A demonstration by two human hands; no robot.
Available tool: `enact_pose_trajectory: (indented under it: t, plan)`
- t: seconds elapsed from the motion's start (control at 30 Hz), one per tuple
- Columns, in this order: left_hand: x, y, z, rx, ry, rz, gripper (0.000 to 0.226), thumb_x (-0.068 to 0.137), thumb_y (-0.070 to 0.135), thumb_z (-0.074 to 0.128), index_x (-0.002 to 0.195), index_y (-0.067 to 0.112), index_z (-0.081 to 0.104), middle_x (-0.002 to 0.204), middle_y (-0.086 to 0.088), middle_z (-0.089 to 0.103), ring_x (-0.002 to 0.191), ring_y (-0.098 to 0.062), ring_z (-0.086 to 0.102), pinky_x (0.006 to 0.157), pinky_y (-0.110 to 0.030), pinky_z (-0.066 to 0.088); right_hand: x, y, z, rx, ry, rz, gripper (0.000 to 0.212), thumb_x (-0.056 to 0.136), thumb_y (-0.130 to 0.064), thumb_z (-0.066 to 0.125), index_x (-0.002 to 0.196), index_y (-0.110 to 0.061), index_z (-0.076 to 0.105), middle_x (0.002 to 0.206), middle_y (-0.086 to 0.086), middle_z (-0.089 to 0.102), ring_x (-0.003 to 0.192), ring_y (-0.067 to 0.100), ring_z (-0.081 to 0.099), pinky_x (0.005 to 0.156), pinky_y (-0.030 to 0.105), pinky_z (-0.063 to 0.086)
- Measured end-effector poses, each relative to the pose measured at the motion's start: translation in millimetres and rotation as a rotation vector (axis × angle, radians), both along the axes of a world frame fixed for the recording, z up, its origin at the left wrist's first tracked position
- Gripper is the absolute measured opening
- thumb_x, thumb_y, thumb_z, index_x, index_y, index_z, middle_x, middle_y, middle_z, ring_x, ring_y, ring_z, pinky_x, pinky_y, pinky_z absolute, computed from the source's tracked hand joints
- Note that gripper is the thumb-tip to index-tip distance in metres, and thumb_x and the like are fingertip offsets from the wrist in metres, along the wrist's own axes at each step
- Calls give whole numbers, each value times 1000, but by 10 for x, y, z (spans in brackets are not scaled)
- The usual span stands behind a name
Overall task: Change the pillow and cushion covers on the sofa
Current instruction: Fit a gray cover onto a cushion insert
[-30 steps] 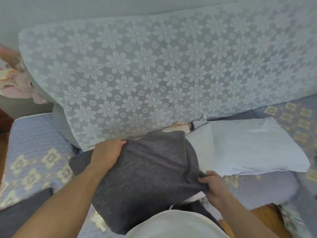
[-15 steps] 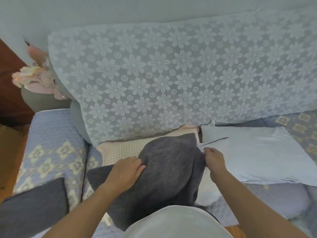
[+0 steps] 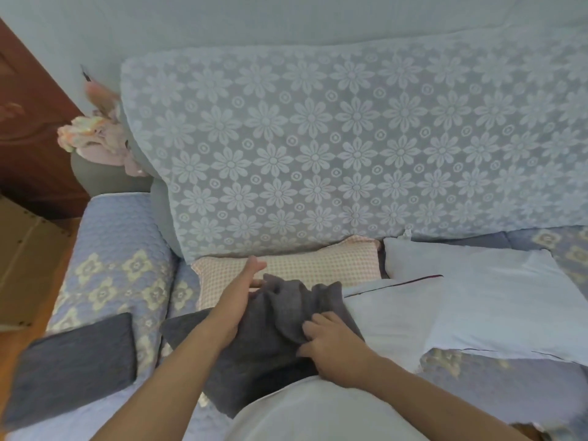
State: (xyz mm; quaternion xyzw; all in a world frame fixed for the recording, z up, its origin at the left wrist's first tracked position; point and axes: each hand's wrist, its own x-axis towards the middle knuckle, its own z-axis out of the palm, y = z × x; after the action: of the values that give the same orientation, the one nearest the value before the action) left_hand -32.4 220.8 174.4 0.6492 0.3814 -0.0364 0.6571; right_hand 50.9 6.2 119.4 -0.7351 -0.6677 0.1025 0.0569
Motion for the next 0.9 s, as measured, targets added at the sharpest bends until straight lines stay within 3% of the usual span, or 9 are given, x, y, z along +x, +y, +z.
enact_pose_trajectory:
  t: [0.1,0.17,0.23,0.4,0.5,0.63,0.7,0.83,0.9]
  plan:
    - [-97,-141,-54,324,198,-374,30,97,26,64,122,37,53,117,14,60,108,-8,58,90,-19,47,24,-101,13,0,306,-74,25,86,-25,58,101,-34,77,88,-8,62,87,15,54,87,31,47]
    - [-229,-134,-144,549,275,-313,49,91,5,53,131,32,45,118,5,59,103,-15,59,85,-29,51,68,-126,122,152,540,-392,24,88,-18,55,99,-26,74,95,-9,64,92,9,56,89,24,45]
    - [-389,-88,-191,547,265,-151,51,86,-5,46,123,29,42,104,0,60,88,-18,61,73,-35,52,181,-118,145,341,495,-817,20,90,-10,56,100,-21,71,98,-7,61,93,11,58,86,29,48]
    - [-641,6,-272,437,197,-148,51,85,-8,47,111,35,39,104,1,58,84,-18,61,61,-29,46,585,116,154,-208,572,-1075,45,97,-46,51,124,-13,63,113,6,67,109,27,60,97,40,48]
    - [-678,75,-361,477,151,-220,65,81,-11,47,119,41,42,116,7,54,100,-7,55,75,-20,44,582,252,252,-337,793,-1008,39,93,-43,60,102,-7,71,102,9,71,96,24,66,93,43,53]
    - [-747,90,-455,580,70,-354,74,86,-12,46,129,49,50,117,19,41,112,10,44,93,-1,32,617,284,310,-427,952,-1017,23,98,-24,58,110,-5,60,115,11,62,100,22,57,83,34,46]
    - [-783,111,-528,597,47,-381,71,91,-12,46,124,50,55,117,21,41,113,11,44,94,2,30,695,227,285,-330,1077,-1137,11,101,-20,53,105,-10,55,116,12,60,99,22,57,85,37,50]
    - [-788,152,-561,610,60,-383,68,94,-10,46,106,57,55,119,24,40,113,12,45,101,-6,34,879,-14,297,80,1692,-1442,22,104,-10,46,117,0,61,106,14,65,91,25,59,79,41,51]
    - [-718,132,-497,606,63,-477,60,96,-5,45,114,50,60,124,19,39,111,5,46,108,-15,36,787,-2,380,157,1694,-1415,15,100,-9,52,105,-4,65,95,10,66,83,22,59,70,34,47]
